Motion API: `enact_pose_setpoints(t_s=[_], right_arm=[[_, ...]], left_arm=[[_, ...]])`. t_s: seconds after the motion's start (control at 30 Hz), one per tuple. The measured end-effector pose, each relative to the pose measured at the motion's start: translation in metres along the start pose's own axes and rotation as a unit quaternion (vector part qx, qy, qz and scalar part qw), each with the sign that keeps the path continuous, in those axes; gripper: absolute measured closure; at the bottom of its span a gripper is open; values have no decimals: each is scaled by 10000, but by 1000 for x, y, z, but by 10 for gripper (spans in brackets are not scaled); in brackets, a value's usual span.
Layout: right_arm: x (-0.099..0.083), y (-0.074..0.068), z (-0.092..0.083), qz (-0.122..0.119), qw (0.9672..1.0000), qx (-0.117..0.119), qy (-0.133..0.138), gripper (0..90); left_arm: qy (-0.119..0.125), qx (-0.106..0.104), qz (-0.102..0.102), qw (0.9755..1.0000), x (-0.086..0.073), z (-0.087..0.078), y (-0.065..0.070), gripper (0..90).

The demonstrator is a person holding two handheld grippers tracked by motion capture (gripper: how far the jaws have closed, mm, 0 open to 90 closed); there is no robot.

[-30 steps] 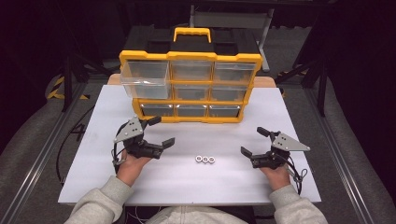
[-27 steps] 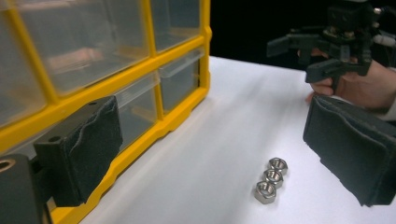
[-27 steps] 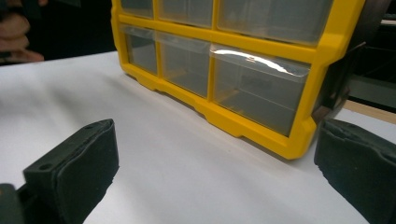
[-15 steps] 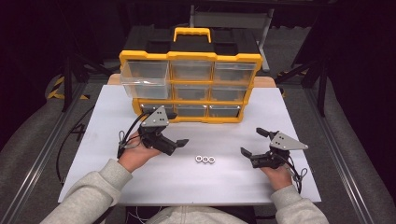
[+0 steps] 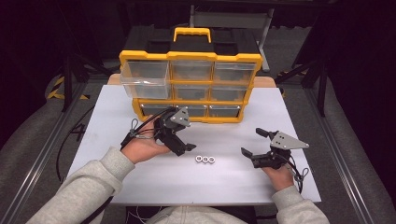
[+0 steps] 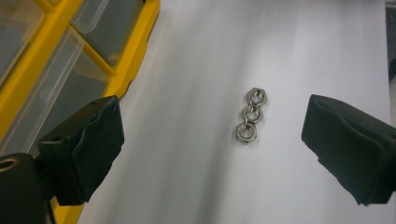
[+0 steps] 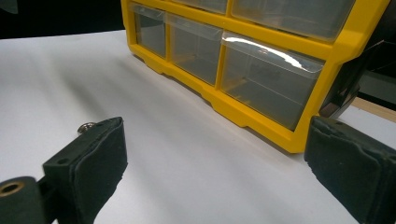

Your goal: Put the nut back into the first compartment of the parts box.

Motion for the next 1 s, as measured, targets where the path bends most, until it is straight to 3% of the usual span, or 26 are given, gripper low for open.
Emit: enact_pose_setpoints(t_s=[0.13, 0.2, 0.43, 0.57, 0.67, 0.8, 0.87, 1.0], right_arm=[[0, -1, -1, 27, 10000, 33, -10, 64], [0, -1, -1, 22, 10000, 39, -22, 64], [-1, -1, -2, 30, 10000, 50, -44, 63], [-3, -4, 0, 58, 9998, 152, -152, 60], [-4, -4, -1, 36, 9998, 102, -179, 60], [-5, -4, -3, 69, 9998, 73, -188, 60], [-7, -3, -4, 89, 9997, 67, -194, 60], [-8, -2, -8, 136, 9998, 33, -171, 60]], left_arm=[[-244, -169, -143, 9995, 3, 3, 0, 80], [-548, -277, -237, 9978, 5, 6, -1, 80], [-1048, -310, -304, 9935, 8, 16, -3, 80], [-1096, -436, -291, 9926, 8, 25, -5, 88], [-1202, -494, -310, 9910, 6, 35, -4, 92], [-1465, -675, -281, 9865, 5, 47, -2, 103], [-1502, -644, -282, 9862, 4, 50, -2, 103], [-1651, -784, -204, 9829, 2, 61, 2, 117]])
Point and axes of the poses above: each handheld gripper's, and its own axes: z roughly forward along the jaws, x roughly out of its top, y roughly to its right, the point moved 5 cm from there along z, roughly forward along the jaws, and after that the axes turned 2 degrees about -x, right-handed, at the moved point
